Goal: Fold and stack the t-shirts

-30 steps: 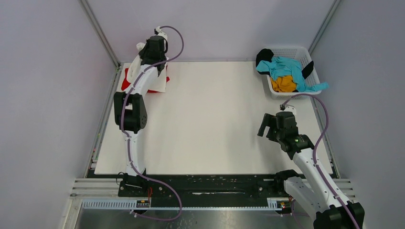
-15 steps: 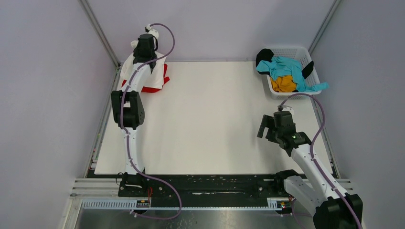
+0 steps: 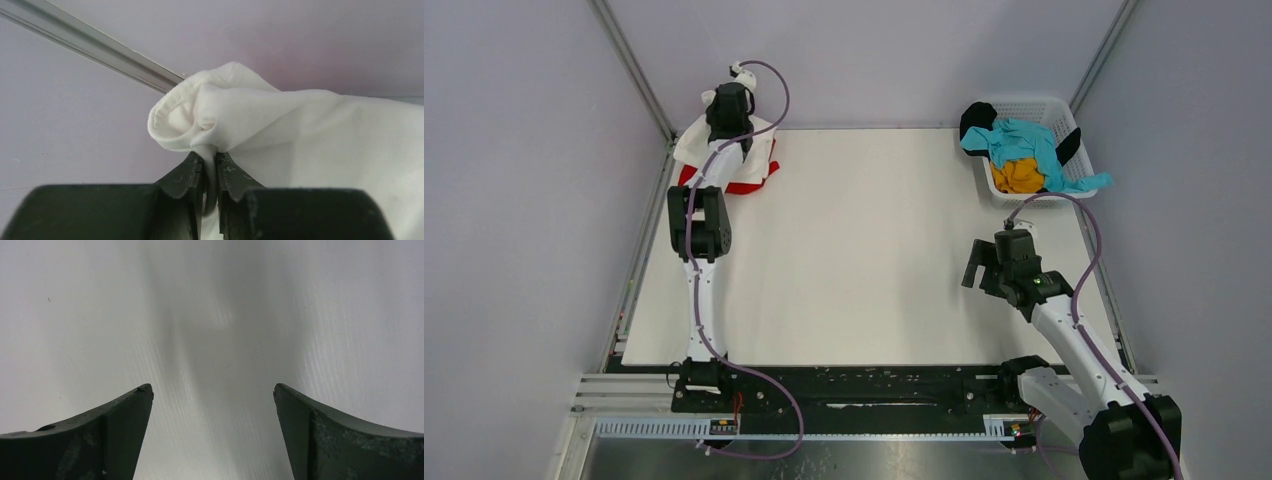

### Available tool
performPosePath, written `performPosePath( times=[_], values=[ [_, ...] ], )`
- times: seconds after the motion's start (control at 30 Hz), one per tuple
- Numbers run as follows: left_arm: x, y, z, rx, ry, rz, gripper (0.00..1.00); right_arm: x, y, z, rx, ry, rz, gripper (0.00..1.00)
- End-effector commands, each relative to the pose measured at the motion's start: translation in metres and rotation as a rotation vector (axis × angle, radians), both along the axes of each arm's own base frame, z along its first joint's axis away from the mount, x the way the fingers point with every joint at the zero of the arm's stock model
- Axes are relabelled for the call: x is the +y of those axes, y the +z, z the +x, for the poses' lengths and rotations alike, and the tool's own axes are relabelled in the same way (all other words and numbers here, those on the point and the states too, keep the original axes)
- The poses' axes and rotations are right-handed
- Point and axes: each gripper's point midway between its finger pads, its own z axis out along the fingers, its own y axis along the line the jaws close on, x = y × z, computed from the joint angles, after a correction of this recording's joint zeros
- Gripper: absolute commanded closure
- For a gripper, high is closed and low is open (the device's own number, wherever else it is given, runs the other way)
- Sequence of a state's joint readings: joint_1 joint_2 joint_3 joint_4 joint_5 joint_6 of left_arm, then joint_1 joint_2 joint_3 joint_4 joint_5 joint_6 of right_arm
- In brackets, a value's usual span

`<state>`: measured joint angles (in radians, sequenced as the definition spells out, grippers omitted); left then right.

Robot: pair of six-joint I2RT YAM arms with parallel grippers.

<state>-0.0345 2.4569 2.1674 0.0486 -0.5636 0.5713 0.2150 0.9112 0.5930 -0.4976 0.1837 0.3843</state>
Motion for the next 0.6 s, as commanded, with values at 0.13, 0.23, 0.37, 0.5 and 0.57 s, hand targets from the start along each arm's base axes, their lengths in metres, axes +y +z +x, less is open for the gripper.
performPosePath(
  times=[0.13,0.23,0.37,0.5,0.57],
  values=[
    [0.020,0.042,0.020,-0.212,0.036,-0.060,0.81,-0.002,0.014,0.008,-0.010,-0.008,-0.013,0.01],
    [0.042,0.053,0.017,-0.269,0.094,-0.103,0.60,0.001,0.019,0.009,-0.015,-0.002,0.002,0.00],
    [0.048,0.062,0.010,-0.318,0.148,-0.155,0.03,0.001,0.020,0.009,-0.030,-0.012,0.012,0.01],
    [0.043,0.057,0.005,-0.301,0.156,-0.212,0.01,0.001,0.022,0.009,-0.045,-0.016,0.016,0.01],
    [0.036,0.053,0.002,-0.291,0.146,-0.248,0.01,0.000,0.023,0.009,-0.058,-0.024,0.016,0.01]
  ],
)
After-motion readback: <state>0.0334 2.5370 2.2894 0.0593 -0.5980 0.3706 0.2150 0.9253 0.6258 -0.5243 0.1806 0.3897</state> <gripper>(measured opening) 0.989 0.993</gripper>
